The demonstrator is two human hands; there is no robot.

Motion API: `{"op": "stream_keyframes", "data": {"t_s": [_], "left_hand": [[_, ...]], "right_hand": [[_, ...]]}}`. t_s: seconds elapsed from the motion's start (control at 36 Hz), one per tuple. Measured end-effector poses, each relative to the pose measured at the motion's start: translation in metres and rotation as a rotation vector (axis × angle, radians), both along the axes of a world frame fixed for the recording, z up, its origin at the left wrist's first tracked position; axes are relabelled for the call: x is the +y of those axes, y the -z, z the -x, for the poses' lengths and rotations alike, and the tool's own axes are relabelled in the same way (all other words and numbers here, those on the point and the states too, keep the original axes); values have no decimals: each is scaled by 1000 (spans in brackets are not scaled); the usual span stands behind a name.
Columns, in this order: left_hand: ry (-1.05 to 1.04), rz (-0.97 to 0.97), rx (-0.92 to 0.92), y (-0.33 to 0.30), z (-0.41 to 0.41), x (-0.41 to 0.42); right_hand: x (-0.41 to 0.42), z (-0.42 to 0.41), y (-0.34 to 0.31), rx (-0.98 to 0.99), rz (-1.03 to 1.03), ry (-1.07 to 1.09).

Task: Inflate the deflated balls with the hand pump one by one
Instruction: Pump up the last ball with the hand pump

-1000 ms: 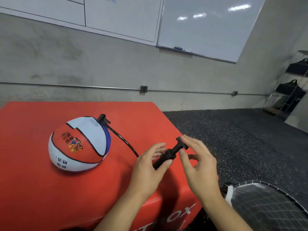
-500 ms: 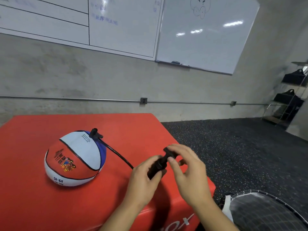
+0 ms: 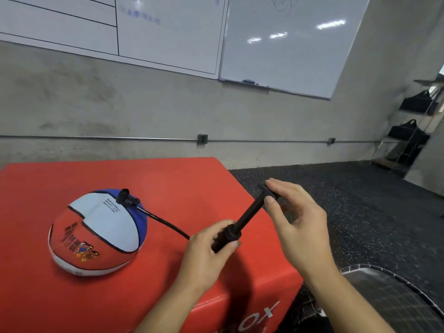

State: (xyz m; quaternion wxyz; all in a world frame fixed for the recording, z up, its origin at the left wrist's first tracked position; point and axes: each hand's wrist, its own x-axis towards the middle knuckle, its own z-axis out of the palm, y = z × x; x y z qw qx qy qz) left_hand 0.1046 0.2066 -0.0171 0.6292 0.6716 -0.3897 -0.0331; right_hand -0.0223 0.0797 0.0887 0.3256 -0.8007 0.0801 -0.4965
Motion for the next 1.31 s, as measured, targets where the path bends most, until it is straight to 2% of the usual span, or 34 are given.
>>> {"op": "stream_keyframes", "data": {"t_s": [0.22,0.42,0.53,0.72,0.86,0.97,1.31], "left_hand": [[73,8,17,-4,-5,-3],[-1,29,32,1,-4,-6],[-5,21,-25,0,-3,-4],[-34,57,-25,1,2,-4],[-43,35,-1,5,4,-6],[-43,32,19,5,5,-8],[42,76,133,13,-1,-13]], "right_hand": [[7,-11,36,43,3,-12],[8,-17,64,111,-18,-28],[10,-18,72,132,-36,-38],[5,-11,56,131,30,-31],[-8,2,11,-56,-50,17],[-22,12,-13,-53,-97,35],[1,-2,29,-39,-54,81]]}}
